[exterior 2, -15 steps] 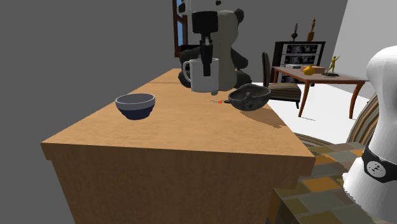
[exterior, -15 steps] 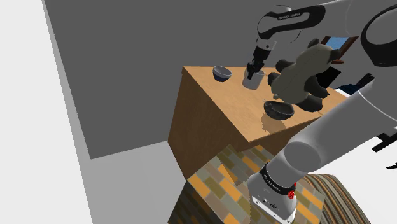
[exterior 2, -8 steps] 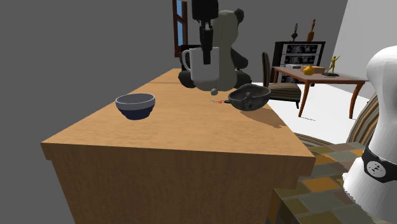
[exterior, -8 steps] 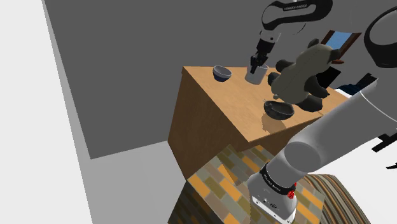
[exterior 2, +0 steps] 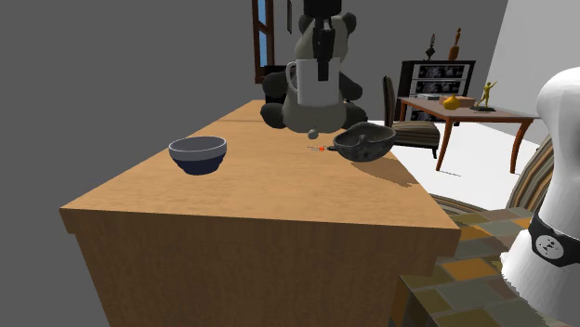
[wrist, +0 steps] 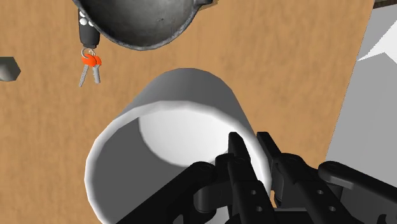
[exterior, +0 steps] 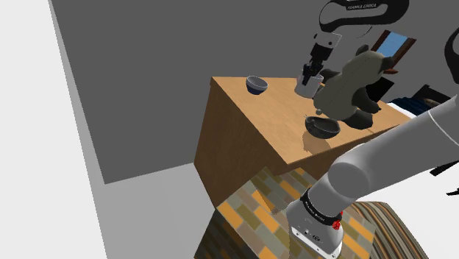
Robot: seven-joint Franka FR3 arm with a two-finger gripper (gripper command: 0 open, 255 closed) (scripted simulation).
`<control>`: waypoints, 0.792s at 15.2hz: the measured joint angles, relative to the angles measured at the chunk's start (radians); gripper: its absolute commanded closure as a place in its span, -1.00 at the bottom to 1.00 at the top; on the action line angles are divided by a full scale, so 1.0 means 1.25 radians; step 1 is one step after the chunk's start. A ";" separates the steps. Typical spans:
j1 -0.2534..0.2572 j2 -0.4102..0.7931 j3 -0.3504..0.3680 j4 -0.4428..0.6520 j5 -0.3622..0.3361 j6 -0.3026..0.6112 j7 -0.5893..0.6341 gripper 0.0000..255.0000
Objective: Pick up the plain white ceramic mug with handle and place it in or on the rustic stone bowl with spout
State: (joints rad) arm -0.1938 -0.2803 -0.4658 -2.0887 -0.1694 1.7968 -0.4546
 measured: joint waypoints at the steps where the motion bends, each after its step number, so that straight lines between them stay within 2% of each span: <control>1: -0.009 -0.019 -0.007 -0.013 -0.011 -0.003 -0.011 1.00; 12: -0.108 -0.196 -0.080 -0.103 -0.123 -0.058 -0.136 1.00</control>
State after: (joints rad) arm -0.3288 -0.5257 -0.5659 -2.2178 -0.3227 1.7245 -0.6250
